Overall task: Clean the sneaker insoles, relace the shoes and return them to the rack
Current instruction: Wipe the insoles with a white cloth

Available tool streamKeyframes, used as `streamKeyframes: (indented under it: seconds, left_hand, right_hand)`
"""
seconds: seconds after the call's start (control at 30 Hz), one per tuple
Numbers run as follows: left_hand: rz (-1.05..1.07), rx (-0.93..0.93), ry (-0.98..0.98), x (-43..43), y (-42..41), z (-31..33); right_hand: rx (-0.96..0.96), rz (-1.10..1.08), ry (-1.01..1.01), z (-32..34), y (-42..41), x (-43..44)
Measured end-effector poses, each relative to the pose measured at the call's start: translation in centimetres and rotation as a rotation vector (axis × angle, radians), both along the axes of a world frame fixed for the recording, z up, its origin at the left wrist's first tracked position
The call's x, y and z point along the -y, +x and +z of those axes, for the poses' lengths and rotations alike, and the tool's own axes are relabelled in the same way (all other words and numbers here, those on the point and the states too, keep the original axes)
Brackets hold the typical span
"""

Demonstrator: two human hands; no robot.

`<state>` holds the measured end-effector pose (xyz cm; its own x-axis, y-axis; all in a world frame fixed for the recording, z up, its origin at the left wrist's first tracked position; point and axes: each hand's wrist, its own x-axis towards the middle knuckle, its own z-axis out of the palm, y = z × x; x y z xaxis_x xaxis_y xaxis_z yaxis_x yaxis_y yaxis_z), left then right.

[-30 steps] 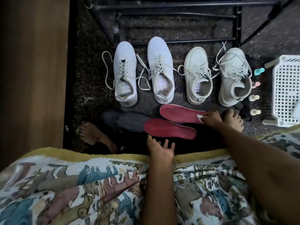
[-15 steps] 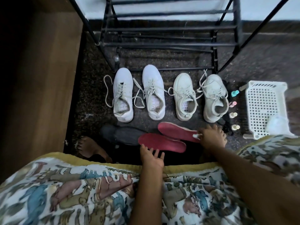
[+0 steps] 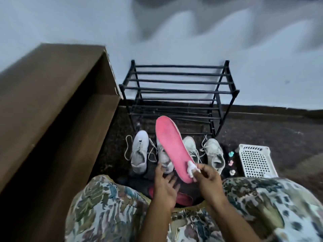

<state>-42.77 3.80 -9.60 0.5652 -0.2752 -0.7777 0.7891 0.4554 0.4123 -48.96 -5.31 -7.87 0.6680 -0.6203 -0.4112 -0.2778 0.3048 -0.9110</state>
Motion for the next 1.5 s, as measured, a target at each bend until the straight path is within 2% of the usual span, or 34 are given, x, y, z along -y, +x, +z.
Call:
streamKeyframes:
  seconds: [0.03, 0.07, 0.13, 0.2, 0.3, 0.37, 0.43, 0.63, 0.7, 0.8, 0.9, 1.0, 1.1, 1.2, 1.33, 1.5]
  left_hand:
    - [-0.011, 0.069, -0.079, -0.5, 0.1, 0.4]
    - [-0.019, 0.141, -0.16, -1.0, 0.0, 1.2]
    - [-0.118, 0.261, -0.363, -1.8, -0.6, 2.9]
    - [-0.256, 0.313, -0.465, -2.4, -1.7, 4.0]
    - [-0.349, 0.319, -0.495, -3.7, -2.8, 3.9]
    - [-0.361, 0.326, -0.554, -4.7, -3.3, 4.3]
    - [-0.359, 0.327, -0.589, -5.3, -3.5, 4.7]
    - [-0.48, 0.323, -0.732, -6.1, -4.2, 5.7]
    - [-0.467, 0.326, -0.832, -5.9, -4.5, 6.0]
    - [-0.375, 0.404, -0.786, -5.9, -4.5, 5.7]
    - [-0.399, 0.4, -0.78, -6.1, -4.2, 5.9]
    - [-0.44, 0.372, -0.732, -6.5, -4.3, 5.8]
    - [-0.374, 0.374, -0.762, -6.5, -4.1, 5.0]
    - [-0.464, 0.335, -0.76, -6.6, -3.7, 5.0]
    - [-0.535, 0.382, -0.798, -6.1, -3.6, 4.8]
    - [-0.452, 0.297, -0.814, -6.1, -4.0, 5.3]
  right_hand:
    - [0.044, 0.023, 0.137, 1.6, -0.8, -0.9]
    - [0.074, 0.058, 0.192, 2.7, -1.8, -1.9]
    - [0.105, 0.125, 0.112, 3.0, -3.5, -3.5]
    - [0.114, 0.16, -0.217, 2.8, -4.9, -5.0]
    - [0.19, 0.195, -0.95, 2.7, -6.6, -6.4]
    - [0.268, 0.278, -1.262, 3.0, -7.7, -6.9]
    - [0.276, 0.333, -1.428, 3.2, -8.3, -7.3]
    - [0.25, 0.371, -1.731, 5.5, -7.1, -6.5]
    - [0.184, 0.351, -1.769, 6.9, -5.6, -5.9]
    - [0.082, 0.297, -1.752, 8.4, -2.8, -4.8]
    - [0.025, 0.242, -1.696, 9.5, -0.6, -3.6]
    - [0.076, 0.267, -1.614, 9.9, -0.3, -3.2]
    - [0.188, 0.439, -1.563, 8.9, -2.6, -4.0]
    - [0.278, 0.552, -1.505, 7.2, -6.2, -5.4]
    - [0.349, 0.565, -1.511, 6.1, -8.0, -5.8]
    - [0.289, 0.545, -1.625, 7.9, -4.7, -5.1]
